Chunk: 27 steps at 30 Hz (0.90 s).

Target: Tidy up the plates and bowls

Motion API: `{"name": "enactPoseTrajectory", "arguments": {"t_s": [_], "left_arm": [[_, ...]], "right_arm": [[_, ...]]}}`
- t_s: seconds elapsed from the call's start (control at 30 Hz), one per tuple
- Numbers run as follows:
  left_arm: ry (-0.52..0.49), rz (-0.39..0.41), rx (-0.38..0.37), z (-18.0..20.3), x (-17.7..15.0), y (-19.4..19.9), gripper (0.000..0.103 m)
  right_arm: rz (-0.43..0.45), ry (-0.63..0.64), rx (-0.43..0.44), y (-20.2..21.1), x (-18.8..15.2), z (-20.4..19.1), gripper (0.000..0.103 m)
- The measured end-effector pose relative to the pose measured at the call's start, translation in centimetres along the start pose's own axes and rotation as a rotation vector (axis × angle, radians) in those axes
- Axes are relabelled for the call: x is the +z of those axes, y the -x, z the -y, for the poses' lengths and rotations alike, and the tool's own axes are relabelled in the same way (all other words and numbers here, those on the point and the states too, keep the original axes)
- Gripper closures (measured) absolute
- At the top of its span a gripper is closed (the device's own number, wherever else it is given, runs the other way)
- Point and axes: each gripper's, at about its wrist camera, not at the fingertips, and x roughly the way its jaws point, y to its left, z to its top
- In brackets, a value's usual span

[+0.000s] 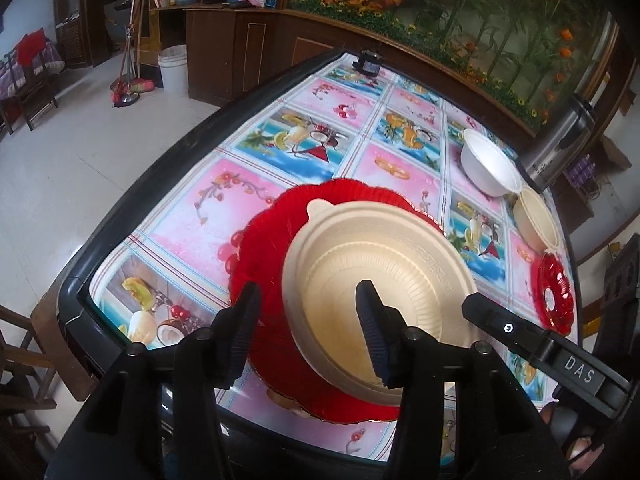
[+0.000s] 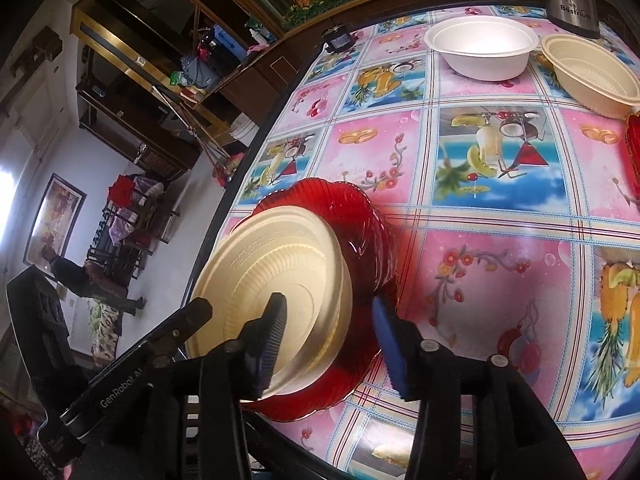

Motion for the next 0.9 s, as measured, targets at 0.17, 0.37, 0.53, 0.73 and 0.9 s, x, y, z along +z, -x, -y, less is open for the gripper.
{"name": "enactPoseTrajectory", "arguments": {"t_s": [0.17,0.37,0.53,0.73,0.9], "left_arm": [[0.028,0.043,-0.007,-0.3,1.0,1.1,0.043],[-0.009,0.041,-0.037,1.4,3.1,1.6,0.042],[-0.069,-0.033,-0.097,4.8,4.2,0.2,0.041],[-0.120,-0.155,-0.153,9.6,6.1,-1.9,0.041],[-0.115,-0.221,-0.179,14.9,9.5,-3.8,0.041]], "right_arm": [[0.038,-0.022,0.023,1.4,0.2,0.6,0.048],[0.091,-0.075,0.033,3.9,0.7,2.8,0.042],[0.116,-0.128,0.034,5.3,1.0,5.2,0.042],[0.132,-0.172,0.035,7.3,2.2,8.2,0.042],[0.182,-0.133,0.020,10.5,6.4,9.8,0.042]]}}
